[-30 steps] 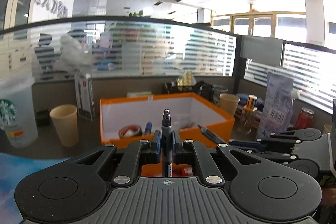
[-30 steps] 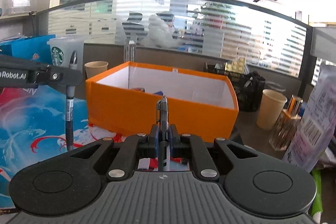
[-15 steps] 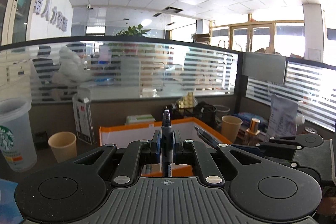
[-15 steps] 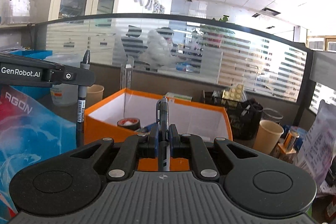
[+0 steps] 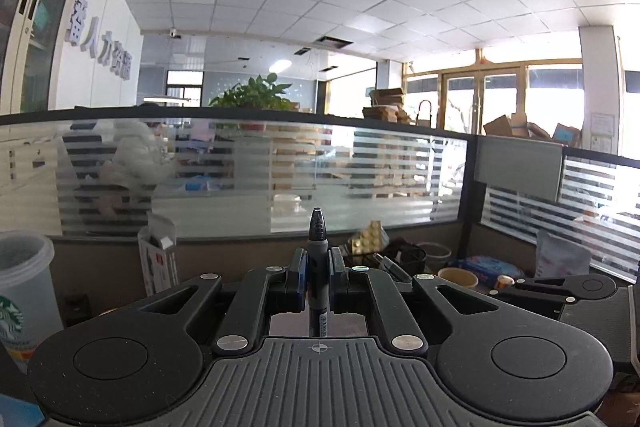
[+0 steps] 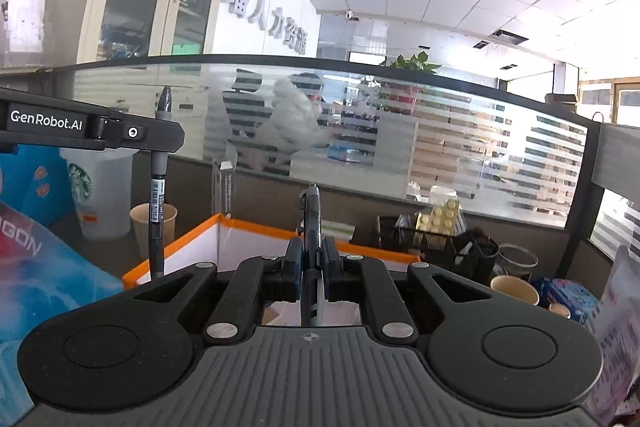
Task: Organize rigid objects
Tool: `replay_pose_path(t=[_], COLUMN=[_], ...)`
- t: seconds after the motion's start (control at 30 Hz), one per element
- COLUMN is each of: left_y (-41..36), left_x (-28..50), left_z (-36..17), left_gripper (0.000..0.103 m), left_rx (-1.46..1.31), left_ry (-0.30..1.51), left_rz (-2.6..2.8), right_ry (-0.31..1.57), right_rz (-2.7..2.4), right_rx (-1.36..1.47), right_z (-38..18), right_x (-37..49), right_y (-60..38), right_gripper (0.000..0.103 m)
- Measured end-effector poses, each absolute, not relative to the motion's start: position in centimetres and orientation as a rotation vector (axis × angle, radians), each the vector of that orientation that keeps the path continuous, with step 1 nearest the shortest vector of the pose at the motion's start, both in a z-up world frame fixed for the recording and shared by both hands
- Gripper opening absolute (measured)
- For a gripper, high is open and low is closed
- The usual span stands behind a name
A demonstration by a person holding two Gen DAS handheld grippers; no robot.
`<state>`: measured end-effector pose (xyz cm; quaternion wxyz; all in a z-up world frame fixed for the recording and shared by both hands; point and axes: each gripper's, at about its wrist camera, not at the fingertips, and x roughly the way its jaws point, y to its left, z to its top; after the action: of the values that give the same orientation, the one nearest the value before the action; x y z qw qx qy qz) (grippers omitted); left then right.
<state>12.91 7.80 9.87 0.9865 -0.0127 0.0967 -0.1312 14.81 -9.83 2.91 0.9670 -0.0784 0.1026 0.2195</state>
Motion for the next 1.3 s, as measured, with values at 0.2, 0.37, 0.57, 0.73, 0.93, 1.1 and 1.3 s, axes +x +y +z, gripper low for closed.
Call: replay_pose_path(t=[0.2, 0.37, 0.57, 0.73, 0.93, 1.1, 1.3], left_y=[7.9, 8.3, 8.9, 9.3, 9.5, 9.3, 8.8], left_x=[15.9, 19.2, 21.8, 22.9, 22.6, 18.6, 16.1], left_z=[9.3, 6.6, 2.7, 1.2, 0.8, 2.4, 3.6], left_gripper=[0.008, 0.008, 0.011, 0.01, 0.091, 0.103, 0.103], left_rx=[-0.032, -0.066, -0.108, -0.134, -0.17, -0.151, -0.092], left_ry=[0.217, 0.305, 0.421, 0.473, 0.458, 0.299, 0.227], left_rz=[-0.257, -0.257, -0.244, -0.245, -0.202, -0.129, -0.033], right_ry=[0.224, 0.335, 0.501, 0.559, 0.539, 0.419, 0.097], right_rz=[0.444, 0.463, 0.468, 0.462, 0.437, 0.407, 0.281], right_rx=[-0.146, -0.117, -0.089, -0.082, -0.062, -0.013, 0.042], right_z=[2.8, 0.5, -3.4, -5.0, -5.1, -2.7, -1.2], right_x=[17.8, 22.0, 25.8, 26.6, 26.0, 23.9, 19.1], right_y=[-9.2, -8.2, -7.5, -7.3, -7.8, -8.7, -9.3], right_gripper=[0.009, 0.009, 0.009, 0.009, 0.05, 0.063, 0.103])
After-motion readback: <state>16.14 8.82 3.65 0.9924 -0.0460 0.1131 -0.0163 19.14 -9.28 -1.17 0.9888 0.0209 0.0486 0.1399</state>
